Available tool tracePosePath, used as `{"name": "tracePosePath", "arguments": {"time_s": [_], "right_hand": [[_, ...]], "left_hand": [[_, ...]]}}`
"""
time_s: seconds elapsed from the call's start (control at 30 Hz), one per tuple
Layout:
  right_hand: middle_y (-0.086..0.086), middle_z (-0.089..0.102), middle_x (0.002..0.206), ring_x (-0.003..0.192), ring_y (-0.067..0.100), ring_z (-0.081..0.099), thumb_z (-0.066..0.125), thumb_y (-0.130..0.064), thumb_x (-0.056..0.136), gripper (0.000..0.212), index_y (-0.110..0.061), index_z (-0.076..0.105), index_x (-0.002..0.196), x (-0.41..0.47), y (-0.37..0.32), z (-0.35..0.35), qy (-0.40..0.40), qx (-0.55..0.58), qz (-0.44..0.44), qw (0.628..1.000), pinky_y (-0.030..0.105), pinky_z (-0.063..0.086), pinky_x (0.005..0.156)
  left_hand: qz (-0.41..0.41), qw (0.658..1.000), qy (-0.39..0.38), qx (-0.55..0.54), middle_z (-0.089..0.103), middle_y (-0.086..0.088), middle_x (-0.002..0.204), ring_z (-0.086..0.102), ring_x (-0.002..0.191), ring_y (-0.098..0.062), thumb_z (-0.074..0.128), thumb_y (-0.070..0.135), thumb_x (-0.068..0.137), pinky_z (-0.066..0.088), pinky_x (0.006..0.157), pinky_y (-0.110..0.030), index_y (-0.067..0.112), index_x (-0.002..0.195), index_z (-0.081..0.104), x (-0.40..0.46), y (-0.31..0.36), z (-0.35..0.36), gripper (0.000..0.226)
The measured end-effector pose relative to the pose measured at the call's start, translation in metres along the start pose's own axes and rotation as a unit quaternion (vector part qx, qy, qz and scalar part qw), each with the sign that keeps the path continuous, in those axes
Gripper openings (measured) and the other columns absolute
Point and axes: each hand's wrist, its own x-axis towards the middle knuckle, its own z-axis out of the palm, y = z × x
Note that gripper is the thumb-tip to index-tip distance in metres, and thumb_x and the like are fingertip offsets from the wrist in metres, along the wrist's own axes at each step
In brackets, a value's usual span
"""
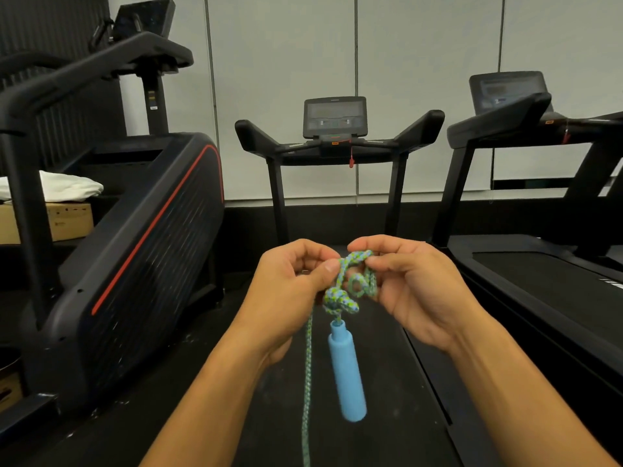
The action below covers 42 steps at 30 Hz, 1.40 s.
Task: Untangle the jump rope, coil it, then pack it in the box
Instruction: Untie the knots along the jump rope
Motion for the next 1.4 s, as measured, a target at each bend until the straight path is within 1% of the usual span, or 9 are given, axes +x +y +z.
{"name": "tracePosePath", "arguments": {"time_s": [0.1, 0.23, 0.43, 0.6, 0.8, 0.93, 1.03, 1.23, 1.4], "right_hand": [[0.013, 0.067, 0.073, 0.063, 0.017, 0.063, 0.038, 0.013, 0.092, 0.032, 0.004, 0.069, 0.094, 0.001, 0.001, 0.003, 0.012, -0.018, 0.010, 1.000, 0.033, 0.054, 0.066], [0.009, 0.059, 0.070, 0.055, 0.012, 0.043, 0.037, 0.009, 0.087, 0.032, 0.010, 0.067, 0.099, -0.001, 0.000, 0.006, 0.020, -0.022, 0.011, 0.999, 0.027, 0.035, 0.053], [0.004, 0.051, 0.063, 0.049, 0.007, 0.038, 0.065, -0.015, 0.089, 0.017, -0.003, 0.077, 0.096, -0.001, 0.005, 0.005, 0.061, -0.167, -0.030, 0.984, 0.024, 0.029, 0.047], [-0.005, 0.072, 0.075, 0.063, -0.002, 0.057, 0.073, -0.025, 0.086, 0.010, -0.019, 0.080, 0.087, -0.003, 0.005, 0.003, 0.049, -0.309, -0.067, 0.947, 0.021, 0.043, 0.060], [0.015, 0.072, 0.093, 0.080, 0.012, 0.058, 0.064, -0.025, 0.094, 0.017, -0.023, 0.077, 0.083, -0.007, -0.006, -0.002, 0.006, -0.414, -0.059, 0.908, 0.025, 0.043, 0.077], [-0.001, 0.073, 0.080, 0.079, 0.001, 0.062, 0.057, -0.018, 0.098, 0.022, -0.019, 0.072, 0.082, -0.009, -0.009, -0.002, -0.024, -0.372, -0.034, 0.927, 0.016, 0.043, 0.077], [0.003, 0.068, 0.069, 0.074, 0.016, 0.064, 0.051, -0.016, 0.101, 0.024, -0.016, 0.067, 0.083, -0.007, -0.007, -0.004, -0.033, -0.306, -0.017, 0.951, 0.037, 0.047, 0.085], [0.001, 0.051, 0.059, 0.051, 0.013, 0.046, 0.051, -0.013, 0.101, 0.023, -0.005, 0.069, 0.090, -0.007, -0.009, -0.010, -0.026, -0.226, -0.005, 0.974, 0.033, 0.051, 0.060], [0.002, 0.045, 0.059, 0.050, 0.012, 0.030, 0.050, -0.009, 0.101, 0.023, -0.004, 0.068, 0.089, -0.005, -0.006, -0.001, 0.007, -0.178, -0.051, 0.983, 0.026, 0.029, 0.049]], "left_hand": [[0.029, 0.998, 0.034, 0.043, 0.068, -0.002, 0.074, 0.060, 0.067, -0.010, 0.065, 0.002, 0.093, 0.048, 0.061, -0.024, 0.019, 0.082, 0.072, 0.001, -0.002, 0.001, 0.021], [0.083, 0.988, 0.098, 0.090, 0.073, -0.001, 0.078, 0.067, 0.076, -0.016, 0.074, 0.003, 0.086, 0.055, 0.075, -0.033, 0.030, 0.074, 0.073, 0.004, -0.004, 0.000, 0.029], [0.115, 0.982, 0.112, 0.097, 0.074, 0.005, 0.076, 0.068, 0.075, -0.008, 0.079, 0.003, 0.082, 0.056, 0.075, -0.026, 0.028, 0.078, 0.073, 0.002, 0.003, 0.000, 0.026], [0.135, 0.977, 0.124, 0.113, 0.074, 0.003, 0.078, 0.071, 0.077, -0.013, 0.079, 0.004, 0.082, 0.058, 0.077, -0.029, 0.026, 0.081, 0.073, -0.001, 0.004, 0.001, 0.023], [0.153, 0.962, 0.201, 0.102, 0.072, 0.006, 0.076, 0.066, 0.072, -0.004, 0.076, 0.002, 0.084, 0.052, 0.070, -0.020, 0.028, 0.080, 0.072, 0.004, 0.005, -0.005, 0.026], [0.159, 0.953, 0.236, 0.104, 0.070, 0.009, 0.077, 0.063, 0.072, -0.001, 0.075, 0.003, 0.085, 0.051, 0.073, -0.021, 0.029, 0.080, 0.071, 0.005, 0.004, -0.008, 0.027], [0.166, 0.943, 0.272, 0.100, 0.067, 0.009, 0.076, 0.061, 0.071, -0.001, 0.072, 0.003, 0.087, 0.051, 0.071, -0.019, 0.030, 0.080, 0.069, 0.007, 0.002, -0.009, 0.029], [0.153, 0.908, 0.387, 0.046, 0.061, 0.010, 0.079, 0.056, 0.069, 0.003, 0.064, 0.004, 0.094, 0.045, 0.070, -0.012, 0.033, 0.081, 0.065, 0.012, 0.007, -0.032, 0.032], [0.052, 0.970, 0.223, 0.084, 0.065, 0.001, 0.083, 0.058, 0.066, -0.008, 0.048, 0.015, 0.104, 0.045, 0.061, -0.023, 0.026, 0.089, 0.066, 0.010, 0.007, -0.026, 0.026]]}}
